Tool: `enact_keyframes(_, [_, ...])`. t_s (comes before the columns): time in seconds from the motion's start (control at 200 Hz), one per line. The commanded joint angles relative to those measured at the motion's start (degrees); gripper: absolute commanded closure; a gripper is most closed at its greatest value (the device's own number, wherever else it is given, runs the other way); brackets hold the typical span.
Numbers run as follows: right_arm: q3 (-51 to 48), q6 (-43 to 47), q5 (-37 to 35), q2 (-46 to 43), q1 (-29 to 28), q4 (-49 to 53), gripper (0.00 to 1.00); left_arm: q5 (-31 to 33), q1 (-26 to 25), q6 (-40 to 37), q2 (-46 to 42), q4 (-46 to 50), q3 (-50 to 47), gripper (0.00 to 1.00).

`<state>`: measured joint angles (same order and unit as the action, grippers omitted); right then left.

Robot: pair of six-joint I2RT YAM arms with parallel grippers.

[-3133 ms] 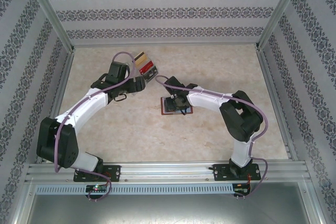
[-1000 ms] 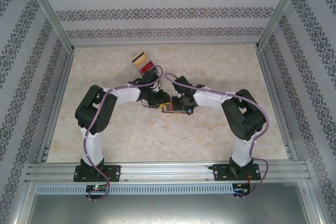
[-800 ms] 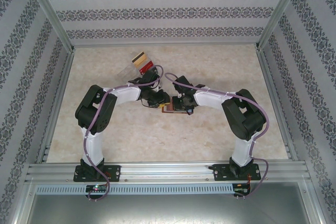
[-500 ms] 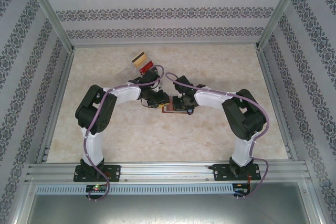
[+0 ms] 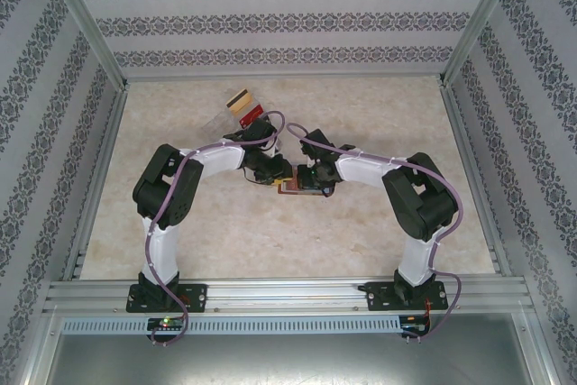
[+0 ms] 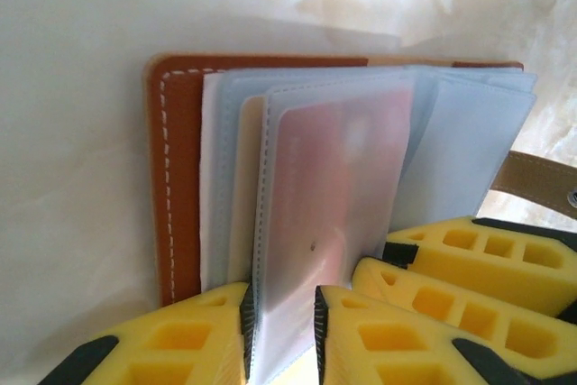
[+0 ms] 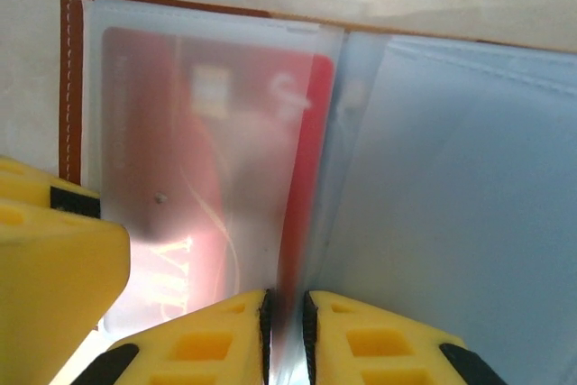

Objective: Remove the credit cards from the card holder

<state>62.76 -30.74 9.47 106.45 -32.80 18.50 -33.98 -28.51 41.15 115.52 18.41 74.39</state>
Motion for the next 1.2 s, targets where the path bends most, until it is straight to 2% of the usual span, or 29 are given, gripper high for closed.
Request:
enact_keyframes(0.0, [-2.9, -1.3, 1.4, 2.2, 0.7, 0.3, 0.79, -3.7, -1.4, -0.8, 1.1, -1.5, 0.2, 0.78])
enact_keyframes(0.1, [-3.3, -1.4, 2.8, 0.9, 1.2, -0.5, 0.79, -2.7, -1.2, -1.4, 0.4, -1.2, 0.3, 0.84])
enact_keyframes(0.18, [-3.4, -1.7, 3.4, -0.7, 1.6, -0.6, 0.79, -1.3, -0.9, -2.2, -0.3, 0.1, 0.4, 0.92])
enact_keyframes(0.285, [-4.1, -1.9, 4.2, -4.0, 1.9, -1.3, 0.75, 0.7, -0.1, -3.7, -2.0, 2.4, 0.1, 1.00])
enact_keyframes(0.49, [-6.3, -2.5, 6.3, -11.8, 2.3, -4.1, 0.59, 2.7, 2.0, -7.5, -6.2, 7.4, -1.3, 1.00])
enact_keyframes(0.575, [-6.9, -2.8, 5.2, -14.4, 2.4, -4.2, 0.56, 2.1, 2.3, -8.3, -7.0, 8.1, -1.4, 1.00])
enact_keyframes(0.629, [-7.4, -3.1, 4.3, -15.5, 2.6, -4.2, 0.55, 0.7, 2.3, -8.4, -6.9, 7.8, -1.2, 0.97])
enact_keyframes(0.774, [-8.6, -3.8, 2.8, -17.6, 3.3, -4.5, 0.55, -6.1, 2.2, -6.0, -6.3, 2.4, -1.7, 0.77])
enact_keyframes(0.884, [-9.2, -4.2, 2.2, -18.5, 3.7, -4.6, 0.55, -11.0, 1.6, -2.7, -5.6, -3.3, -1.9, 0.67])
enact_keyframes(1.199, [-10.2, -5.1, -0.4, -20.9, 4.4, -4.7, 0.55, -14.7, -0.5, 1.9, -2.1, -10.2, 0.4, 0.51])
